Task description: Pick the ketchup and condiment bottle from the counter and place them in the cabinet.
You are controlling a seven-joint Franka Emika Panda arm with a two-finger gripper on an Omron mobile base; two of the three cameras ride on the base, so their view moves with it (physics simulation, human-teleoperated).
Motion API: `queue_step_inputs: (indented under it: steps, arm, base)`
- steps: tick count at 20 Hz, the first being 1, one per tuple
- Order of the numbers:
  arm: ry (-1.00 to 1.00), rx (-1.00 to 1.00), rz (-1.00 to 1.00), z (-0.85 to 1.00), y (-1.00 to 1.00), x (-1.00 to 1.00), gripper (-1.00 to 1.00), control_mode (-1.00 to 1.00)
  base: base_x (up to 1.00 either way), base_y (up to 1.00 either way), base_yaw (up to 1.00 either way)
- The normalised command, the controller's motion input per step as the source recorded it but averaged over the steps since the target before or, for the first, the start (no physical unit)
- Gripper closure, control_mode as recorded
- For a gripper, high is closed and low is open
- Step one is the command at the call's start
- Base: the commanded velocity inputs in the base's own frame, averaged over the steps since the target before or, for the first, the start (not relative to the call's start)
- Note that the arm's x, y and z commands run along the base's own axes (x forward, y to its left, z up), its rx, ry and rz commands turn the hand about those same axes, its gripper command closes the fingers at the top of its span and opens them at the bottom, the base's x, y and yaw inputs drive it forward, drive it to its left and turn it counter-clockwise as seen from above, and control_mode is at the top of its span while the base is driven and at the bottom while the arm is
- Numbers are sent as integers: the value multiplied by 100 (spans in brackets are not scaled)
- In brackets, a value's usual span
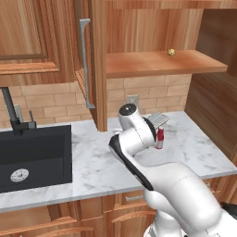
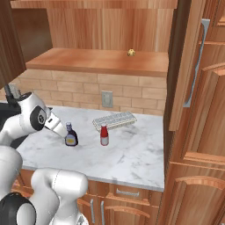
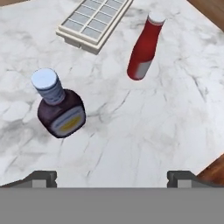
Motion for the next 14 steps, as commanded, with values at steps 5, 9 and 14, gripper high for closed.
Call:
queue_step_inputs:
  steps: [5,9,14]
  arm:
    - [0,0,-2,-15,15,33,-100,-100]
    - [0,0,-3,-14,15,37,-100,-100]
    - [0,0,-8,-18,26,20,-100,-100]
  base:
    - [0,0,0]
    - [0,0,0]
    - [0,0,0]
